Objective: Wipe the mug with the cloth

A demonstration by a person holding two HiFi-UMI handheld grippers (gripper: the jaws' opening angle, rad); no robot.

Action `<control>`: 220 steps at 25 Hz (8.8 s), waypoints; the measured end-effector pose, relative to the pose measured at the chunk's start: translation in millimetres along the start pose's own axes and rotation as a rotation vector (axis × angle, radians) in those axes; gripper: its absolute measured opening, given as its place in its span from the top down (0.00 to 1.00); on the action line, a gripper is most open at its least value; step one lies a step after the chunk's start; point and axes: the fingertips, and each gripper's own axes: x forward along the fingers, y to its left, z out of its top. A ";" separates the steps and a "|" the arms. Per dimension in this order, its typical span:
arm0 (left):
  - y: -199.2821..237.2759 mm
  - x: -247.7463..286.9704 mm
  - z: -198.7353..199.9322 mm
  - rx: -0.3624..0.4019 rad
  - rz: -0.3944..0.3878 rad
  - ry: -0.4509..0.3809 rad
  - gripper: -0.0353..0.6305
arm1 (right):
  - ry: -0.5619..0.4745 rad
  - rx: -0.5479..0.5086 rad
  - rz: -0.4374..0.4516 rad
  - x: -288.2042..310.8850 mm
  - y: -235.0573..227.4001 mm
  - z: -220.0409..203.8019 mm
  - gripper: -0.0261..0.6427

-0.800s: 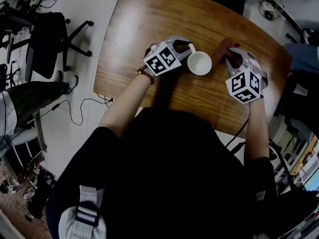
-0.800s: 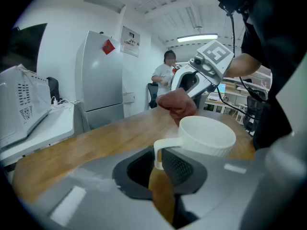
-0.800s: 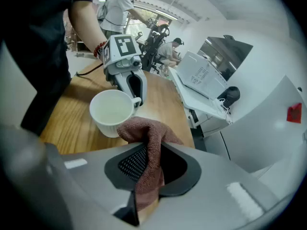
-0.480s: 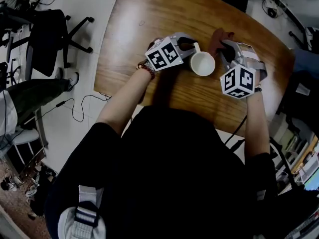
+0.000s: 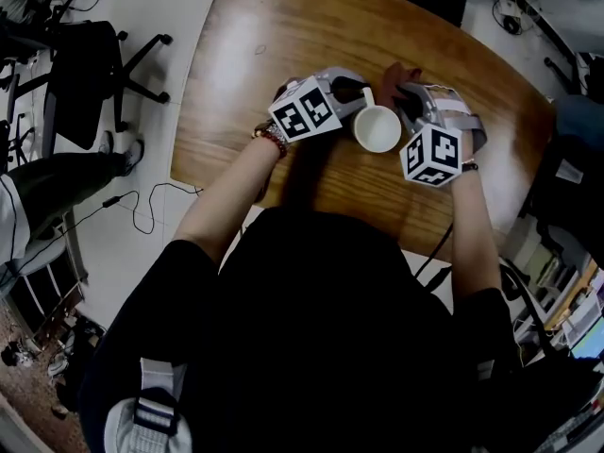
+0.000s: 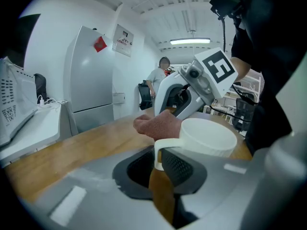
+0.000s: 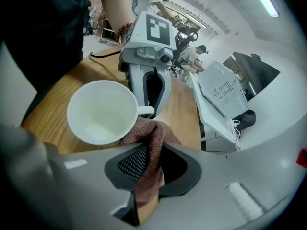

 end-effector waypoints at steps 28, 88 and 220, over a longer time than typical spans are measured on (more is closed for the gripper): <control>2.9 0.9 3.3 -0.042 0.040 -0.002 0.90 | 0.018 0.182 -0.032 -21.5 15.8 -34.8 0.86; -40.7 -69.8 -49.7 -0.404 0.345 -0.064 0.86 | 0.263 0.498 0.020 -25.1 112.1 -20.9 0.86; -149.5 -86.4 -53.0 -0.319 0.023 0.014 0.94 | 0.219 0.838 -0.121 -44.5 149.1 -48.7 0.69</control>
